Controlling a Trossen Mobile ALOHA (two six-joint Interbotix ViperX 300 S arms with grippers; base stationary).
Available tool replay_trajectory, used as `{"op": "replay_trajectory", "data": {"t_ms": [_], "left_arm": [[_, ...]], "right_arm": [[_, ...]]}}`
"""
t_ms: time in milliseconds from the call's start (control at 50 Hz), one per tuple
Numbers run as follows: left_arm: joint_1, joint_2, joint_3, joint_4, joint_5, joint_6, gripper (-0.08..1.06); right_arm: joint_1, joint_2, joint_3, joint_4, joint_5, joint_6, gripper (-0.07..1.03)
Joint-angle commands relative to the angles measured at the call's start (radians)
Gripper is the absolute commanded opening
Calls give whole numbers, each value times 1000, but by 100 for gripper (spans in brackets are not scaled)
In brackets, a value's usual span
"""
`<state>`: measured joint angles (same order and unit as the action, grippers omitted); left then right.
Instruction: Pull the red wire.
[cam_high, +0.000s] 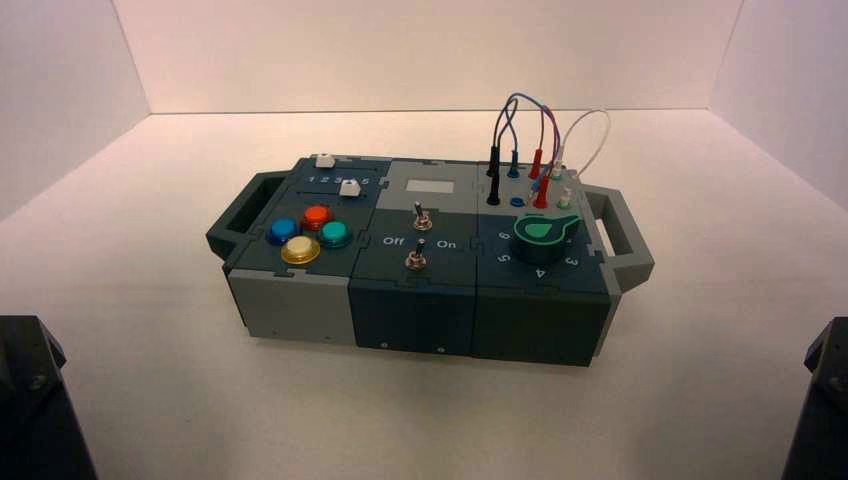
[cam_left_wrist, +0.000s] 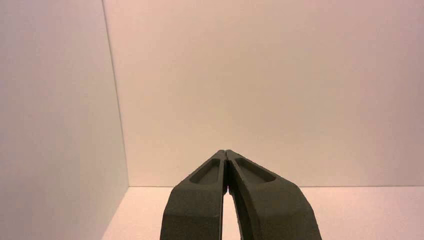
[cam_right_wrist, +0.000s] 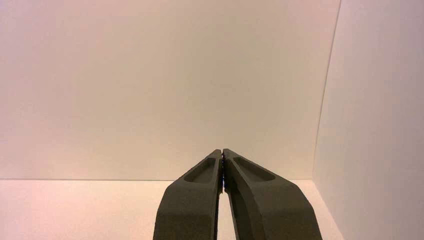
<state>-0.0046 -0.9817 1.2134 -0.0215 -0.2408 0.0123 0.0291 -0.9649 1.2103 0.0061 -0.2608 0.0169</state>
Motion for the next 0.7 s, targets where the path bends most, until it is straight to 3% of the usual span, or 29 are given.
{"op": "replay_trajectory", "data": {"t_ms": [20, 380, 600, 700], "left_arm": [[-3, 6, -28, 0, -2, 5, -3], [-17, 9, -38, 0, 37, 5, -3], [-94, 41, -71, 0, 141, 5, -3], [-143, 69, -91, 0, 201, 5, -3]], "right_arm": [[6, 5, -20, 2, 6, 0, -2], [9, 5, -25, 2, 46, 0, -2], [40, 5, -51, 2, 166, 2, -2], [78, 9, -67, 2, 256, 2, -2]]}}
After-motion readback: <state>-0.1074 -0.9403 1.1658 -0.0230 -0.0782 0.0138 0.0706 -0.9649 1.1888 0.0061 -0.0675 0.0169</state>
